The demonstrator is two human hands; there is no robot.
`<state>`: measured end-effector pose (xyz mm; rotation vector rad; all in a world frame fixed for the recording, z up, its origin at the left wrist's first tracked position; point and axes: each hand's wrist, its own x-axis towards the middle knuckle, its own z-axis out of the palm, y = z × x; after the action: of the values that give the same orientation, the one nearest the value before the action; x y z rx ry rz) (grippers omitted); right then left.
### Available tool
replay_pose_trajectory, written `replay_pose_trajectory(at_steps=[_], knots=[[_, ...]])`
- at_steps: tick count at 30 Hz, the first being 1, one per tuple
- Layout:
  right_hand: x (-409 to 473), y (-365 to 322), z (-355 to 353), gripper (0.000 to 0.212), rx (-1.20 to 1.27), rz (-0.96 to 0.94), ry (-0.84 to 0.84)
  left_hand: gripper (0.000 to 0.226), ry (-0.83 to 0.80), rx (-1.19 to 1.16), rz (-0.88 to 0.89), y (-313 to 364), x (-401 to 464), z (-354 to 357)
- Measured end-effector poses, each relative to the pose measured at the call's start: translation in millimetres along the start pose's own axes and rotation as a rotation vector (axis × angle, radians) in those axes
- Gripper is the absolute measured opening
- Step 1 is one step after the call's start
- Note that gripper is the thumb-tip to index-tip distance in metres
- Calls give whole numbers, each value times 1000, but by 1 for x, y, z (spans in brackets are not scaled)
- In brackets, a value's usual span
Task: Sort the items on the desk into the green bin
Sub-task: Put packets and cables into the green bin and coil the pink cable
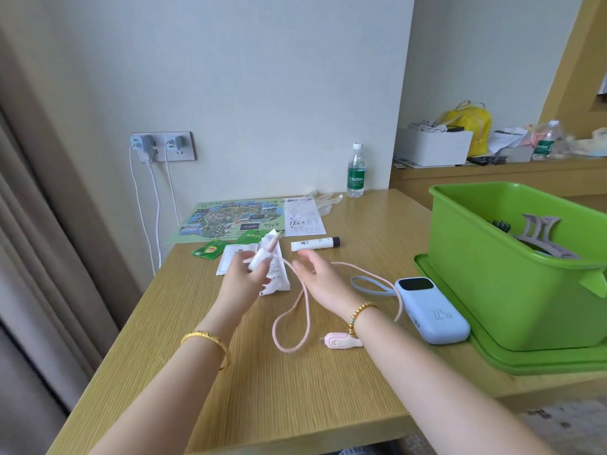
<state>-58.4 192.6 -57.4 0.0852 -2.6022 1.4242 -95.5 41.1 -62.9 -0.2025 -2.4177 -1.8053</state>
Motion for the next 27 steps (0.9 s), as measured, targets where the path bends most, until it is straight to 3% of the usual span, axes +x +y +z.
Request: replay_pose_trajectory(at_steps=[3, 6, 8, 11, 18, 21, 27], knots=[[10, -8, 6, 23, 325, 30, 25, 22, -176, -272, -109, 3, 3, 9], [22, -4, 6, 21, 404, 37, 49, 26, -278, -469, -216, -4, 8, 17], [29, 1, 5, 19, 438, 64, 25, 29, -316, -474, -235, -8, 14, 18], [39, 7, 2, 18, 443, 77, -8, 31, -410, -305, -161, -13, 20, 20], [43, 9, 2, 15, 324, 97, 111, 14, -194, -314, -48, -12, 24, 22], [40, 5, 0, 31, 219, 69, 30, 25, -46, 28, 135, -15, 30, 22], [35, 4, 2, 23, 21, 48, -106, 47, -72, 112, 308, -19, 33, 18]])
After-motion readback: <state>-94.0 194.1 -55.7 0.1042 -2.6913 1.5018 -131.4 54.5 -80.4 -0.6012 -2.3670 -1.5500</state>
